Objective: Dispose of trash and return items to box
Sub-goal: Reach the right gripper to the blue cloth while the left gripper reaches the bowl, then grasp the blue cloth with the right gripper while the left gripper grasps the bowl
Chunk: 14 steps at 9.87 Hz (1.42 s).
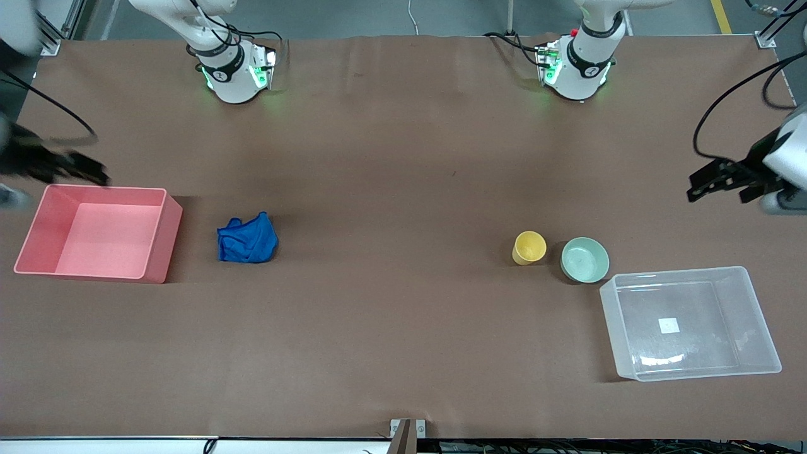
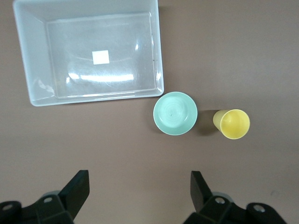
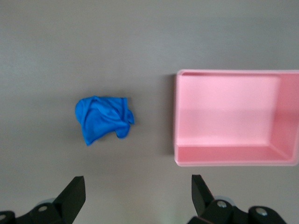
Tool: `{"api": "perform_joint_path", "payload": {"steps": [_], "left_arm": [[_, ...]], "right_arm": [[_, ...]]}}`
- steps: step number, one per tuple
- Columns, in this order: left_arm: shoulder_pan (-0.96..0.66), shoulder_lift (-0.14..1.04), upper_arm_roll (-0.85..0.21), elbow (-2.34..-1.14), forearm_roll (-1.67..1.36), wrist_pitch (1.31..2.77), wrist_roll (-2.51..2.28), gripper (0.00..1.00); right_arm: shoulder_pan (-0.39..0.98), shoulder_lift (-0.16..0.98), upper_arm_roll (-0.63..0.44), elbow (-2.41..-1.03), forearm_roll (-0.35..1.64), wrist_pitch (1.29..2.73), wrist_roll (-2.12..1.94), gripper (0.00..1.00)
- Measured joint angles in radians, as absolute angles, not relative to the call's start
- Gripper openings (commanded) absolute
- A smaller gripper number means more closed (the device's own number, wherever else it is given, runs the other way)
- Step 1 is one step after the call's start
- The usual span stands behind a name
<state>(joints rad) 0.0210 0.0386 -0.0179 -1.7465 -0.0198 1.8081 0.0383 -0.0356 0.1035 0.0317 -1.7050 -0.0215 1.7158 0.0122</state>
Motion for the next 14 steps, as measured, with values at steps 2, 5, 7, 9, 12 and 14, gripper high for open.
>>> {"api": "perform_joint_path", "payload": {"steps": [2, 5, 7, 9, 12, 14], "left_arm": [[0.041, 0.053, -0.018, -1.916, -0.02, 1.991, 0.043, 0.96], [0.053, 0.13, -0.018, -2.112, -0.026, 2.274, 0.041, 0.96], [0.056, 0.195, -0.018, -2.146, -0.056, 2.359, 0.036, 0.96], [0.049, 0.266, -0.027, -2.153, -0.08, 2.434, 0.002, 0.96], [0.001, 0.376, -0.043, -2.155, -0.081, 2.56, -0.08, 0.9], [-0.012, 0.43, -0.044, -2.156, -0.081, 2.628, -0.088, 0.38]], "right_arm": [[-0.025, 0.193, 0.06, -1.898, -0.022, 2.026, 0.013, 1.0], [0.004, 0.306, 0.069, -2.123, -0.022, 2.427, 0.052, 1.0], [0.017, 0.376, 0.071, -2.152, -0.022, 2.532, 0.06, 1.0], [0.028, 0.409, 0.072, -2.175, -0.022, 2.603, 0.06, 1.0], [0.033, 0.429, 0.077, -2.232, -0.022, 2.677, 0.063, 0.22], [0.033, 0.429, 0.091, -2.238, -0.022, 2.686, 0.084, 0.01]]}}
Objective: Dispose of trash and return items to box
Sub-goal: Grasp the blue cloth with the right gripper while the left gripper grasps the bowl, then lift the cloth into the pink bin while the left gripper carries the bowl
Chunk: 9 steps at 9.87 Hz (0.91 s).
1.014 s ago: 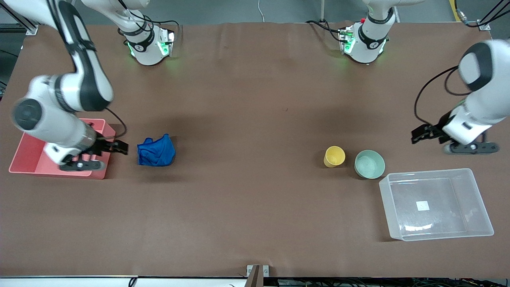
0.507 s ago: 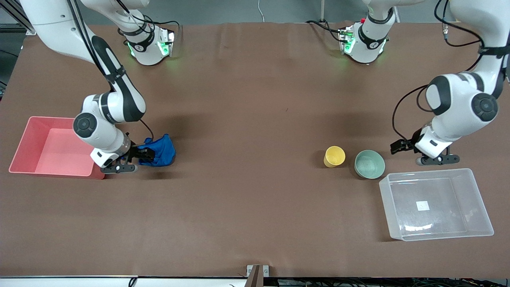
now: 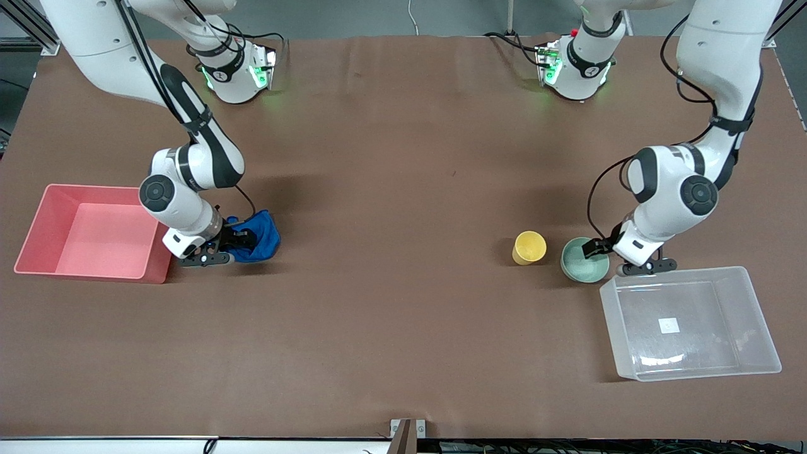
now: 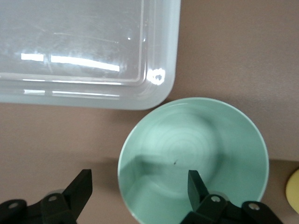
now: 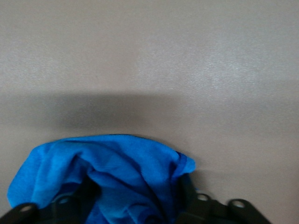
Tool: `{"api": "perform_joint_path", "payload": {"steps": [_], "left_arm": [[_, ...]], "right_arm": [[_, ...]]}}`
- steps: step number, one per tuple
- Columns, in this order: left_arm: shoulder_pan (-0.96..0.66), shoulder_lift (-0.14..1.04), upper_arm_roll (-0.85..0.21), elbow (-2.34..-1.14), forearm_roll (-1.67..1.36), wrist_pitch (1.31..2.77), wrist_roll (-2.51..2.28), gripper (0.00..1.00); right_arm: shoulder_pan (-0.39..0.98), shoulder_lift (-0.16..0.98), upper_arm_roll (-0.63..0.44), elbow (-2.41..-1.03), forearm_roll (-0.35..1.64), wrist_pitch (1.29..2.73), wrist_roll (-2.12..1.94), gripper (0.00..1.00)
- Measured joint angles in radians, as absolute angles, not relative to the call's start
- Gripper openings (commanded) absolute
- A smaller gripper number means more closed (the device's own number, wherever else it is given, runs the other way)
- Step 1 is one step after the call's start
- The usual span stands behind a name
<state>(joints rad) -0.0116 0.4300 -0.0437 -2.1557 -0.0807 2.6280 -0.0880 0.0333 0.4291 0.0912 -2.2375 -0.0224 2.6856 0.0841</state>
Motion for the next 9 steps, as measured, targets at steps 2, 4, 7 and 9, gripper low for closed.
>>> {"api": "perform_joint_path", "payload": {"steps": [2, 4, 7, 9], "left_arm": [[-0.012, 0.456, -0.044, -2.155, -0.081, 2.652, -0.088, 0.15], [-0.012, 0.456, -0.044, -2.153, -0.081, 2.652, -0.088, 0.15], [-0.012, 0.456, -0.044, -2.148, -0.081, 2.654, -0.087, 0.0], [-0.012, 0.44, -0.046, -2.145, -0.081, 2.653, -0.079, 0.0]], "right_arm": [[0.036, 0.425, 0.105, -2.236, -0.022, 2.686, 0.135, 0.01], [0.038, 0.422, 0.107, -2.211, -0.022, 2.624, 0.155, 0.01], [0.038, 0.35, 0.119, -1.992, -0.022, 2.175, 0.217, 0.01], [0.026, 0.27, 0.126, -1.797, -0.022, 1.852, 0.23, 0.01]]}}
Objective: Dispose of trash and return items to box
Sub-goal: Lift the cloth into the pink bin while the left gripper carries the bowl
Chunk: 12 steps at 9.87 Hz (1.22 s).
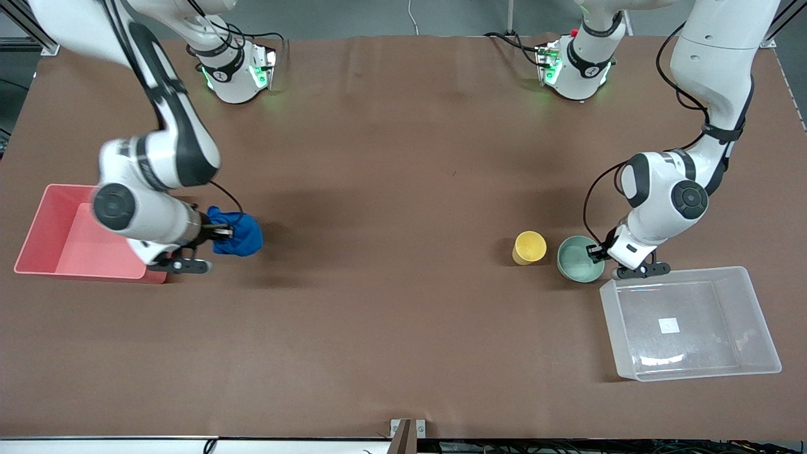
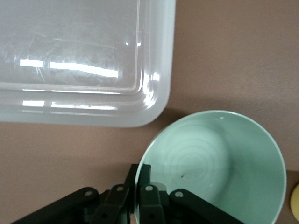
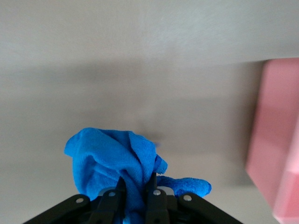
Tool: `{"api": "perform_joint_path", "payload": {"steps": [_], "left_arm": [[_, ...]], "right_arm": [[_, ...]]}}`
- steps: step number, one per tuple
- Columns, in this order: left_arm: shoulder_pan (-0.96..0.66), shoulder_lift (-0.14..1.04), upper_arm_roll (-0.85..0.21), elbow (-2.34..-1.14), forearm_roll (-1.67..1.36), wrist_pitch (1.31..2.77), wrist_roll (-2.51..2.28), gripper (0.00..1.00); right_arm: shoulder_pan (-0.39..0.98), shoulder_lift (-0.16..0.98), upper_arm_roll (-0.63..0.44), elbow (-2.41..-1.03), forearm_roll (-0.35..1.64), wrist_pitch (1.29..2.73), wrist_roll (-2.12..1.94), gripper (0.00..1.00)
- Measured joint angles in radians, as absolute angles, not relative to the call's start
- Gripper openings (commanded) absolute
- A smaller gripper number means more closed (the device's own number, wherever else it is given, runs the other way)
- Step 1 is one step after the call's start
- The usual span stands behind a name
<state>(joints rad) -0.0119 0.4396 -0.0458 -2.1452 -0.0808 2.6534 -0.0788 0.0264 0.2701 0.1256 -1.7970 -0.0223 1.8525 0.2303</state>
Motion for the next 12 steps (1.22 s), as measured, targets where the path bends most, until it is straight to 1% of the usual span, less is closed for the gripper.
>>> {"api": "perform_joint_path", "payload": {"steps": [1, 2, 4, 5, 6, 7, 9, 10, 11, 12], "left_arm": [[-0.012, 0.425, -0.046, -2.142, -0.081, 2.649, -0.072, 0.0], [-0.011, 0.399, -0.045, -2.131, -0.081, 2.623, -0.058, 0.0], [-0.004, 0.323, -0.044, -2.058, -0.081, 2.473, -0.02, 0.0], [0.002, 0.295, -0.043, -1.986, -0.081, 2.373, -0.003, 0.0], [0.011, 0.285, -0.04, -1.891, -0.081, 2.27, 0.014, 0.0], [0.026, 0.296, -0.038, -1.784, -0.081, 2.177, 0.038, 0.0], [0.064, 0.389, -0.032, -1.565, -0.067, 2.058, 0.125, 0.0], [0.085, 0.46, -0.031, -1.483, -0.054, 2.038, 0.178, 0.0], [0.106, 0.538, -0.031, -1.415, -0.05, 2.038, 0.233, 0.0], [0.124, 0.615, -0.03, -1.353, -0.05, 2.039, 0.27, 0.0]], "right_arm": [[0.001, 0.241, 0.122, -1.716, -0.025, 1.74, 0.196, 0.01], [-0.03, 0.218, 0.103, -1.665, -0.036, 1.677, 0.123, 0.01], [-0.064, 0.198, -0.003, -1.645, -0.139, 1.66, -0.073, 0.01], [-0.075, 0.203, -0.052, -1.657, -0.213, 1.693, -0.142, 0.01], [-0.088, 0.21, -0.085, -1.698, -0.251, 1.775, -0.192, 0.02], [-0.097, 0.22, -0.119, -1.763, -0.263, 1.887, -0.241, 0.02], [-0.103, 0.241, -0.192, -1.939, -0.266, 2.147, -0.339, 0.05], [-0.108, 0.254, -0.218, -2.021, -0.267, 2.262, -0.383, 0.07], [-0.119, 0.273, -0.234, -2.09, -0.267, 2.37, -0.407, 0.25], [-0.13, 0.299, -0.24, -2.148, -0.267, 2.476, -0.414, 0.75]]}}
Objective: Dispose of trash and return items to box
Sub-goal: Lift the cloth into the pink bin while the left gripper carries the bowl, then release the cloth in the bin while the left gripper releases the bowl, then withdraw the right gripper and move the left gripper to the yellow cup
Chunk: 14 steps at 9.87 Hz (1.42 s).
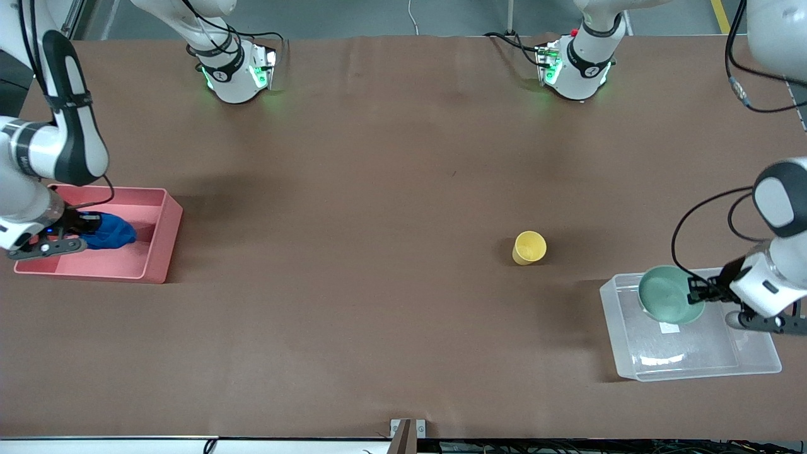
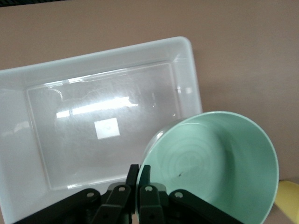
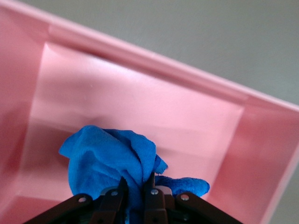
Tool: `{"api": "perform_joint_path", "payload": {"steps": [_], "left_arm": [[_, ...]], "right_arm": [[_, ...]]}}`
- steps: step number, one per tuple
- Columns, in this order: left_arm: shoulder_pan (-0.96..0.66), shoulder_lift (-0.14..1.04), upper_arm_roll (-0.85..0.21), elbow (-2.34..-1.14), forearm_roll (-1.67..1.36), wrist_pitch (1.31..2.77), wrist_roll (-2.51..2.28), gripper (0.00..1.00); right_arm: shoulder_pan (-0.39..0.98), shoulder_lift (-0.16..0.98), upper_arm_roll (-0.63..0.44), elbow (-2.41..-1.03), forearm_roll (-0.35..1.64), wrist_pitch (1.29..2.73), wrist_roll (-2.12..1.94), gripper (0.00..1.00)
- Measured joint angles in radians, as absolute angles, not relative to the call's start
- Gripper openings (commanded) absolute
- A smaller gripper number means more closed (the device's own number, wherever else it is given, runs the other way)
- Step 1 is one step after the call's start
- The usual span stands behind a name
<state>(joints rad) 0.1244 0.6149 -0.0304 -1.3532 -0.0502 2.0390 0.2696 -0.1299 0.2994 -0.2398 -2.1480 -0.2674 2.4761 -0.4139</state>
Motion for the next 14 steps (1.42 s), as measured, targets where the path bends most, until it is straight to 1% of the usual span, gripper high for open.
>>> {"api": "perform_joint_path", "payload": {"steps": [1, 2, 4, 5, 7, 8, 9, 10, 11, 12, 14], "left_arm": [[0.136, 0.685, -0.03, -1.303, -0.05, 2.051, 0.283, 0.0], [0.147, 0.739, -0.029, -1.277, -0.05, 2.082, 0.287, 0.0], [0.169, 0.811, -0.029, -1.261, -0.049, 2.159, 0.3, 0.01], [0.177, 0.837, -0.029, -1.259, -0.049, 2.185, 0.302, 0.02], [0.179, 0.878, -0.029, -1.258, -0.049, 2.232, 0.302, 0.07], [0.178, 0.893, -0.03, -1.257, -0.049, 2.24, 0.302, 0.27], [0.177, 0.902, -0.031, -1.257, -0.049, 2.243, 0.298, 0.65], [0.176, 0.902, -0.032, -1.255, -0.049, 2.244, 0.294, 0.87], [0.174, 0.898, -0.033, -1.242, -0.049, 2.248, 0.293, 0.93], [0.174, 0.88, -0.034, -1.228, -0.049, 2.248, 0.292, 0.95], [0.17, 0.791, -0.039, -1.231, -0.049, 2.199, 0.292, 0.95]], "right_arm": [[-0.135, 0.328, -0.24, -2.196, -0.267, 2.569, -0.414, 1.0], [-0.136, 0.347, -0.24, -2.214, -0.264, 2.605, -0.411, 1.0], [-0.132, 0.344, -0.237, -2.203, -0.226, 2.592, -0.404, 1.0], [-0.123, 0.32, -0.233, -2.175, -0.2, 2.522, -0.39, 1.0], [-0.093, 0.205, -0.226, -2.08, -0.144, 2.279, -0.297, 1.0], [-0.072, 0.127, -0.223, -2.037, -0.097, 2.167, -0.242, 1.0], [-0.059, 0.049, -0.207, -2.005, -0.069, 2.065, -0.183, 1.0], [-0.054, -0.018, -0.169, -1.973, -0.06, 1.962, -0.104, 1.0], [-0.051, -0.067, -0.132, -1.926, -0.057, 1.852, -0.032, 1.0], [-0.048, -0.095, -0.115, -1.859, -0.052, 1.749, 0.0, 1.0], [-0.049, -0.105, -0.114, -1.659, -0.045, 1.569, 0.009, 1.0]]}}
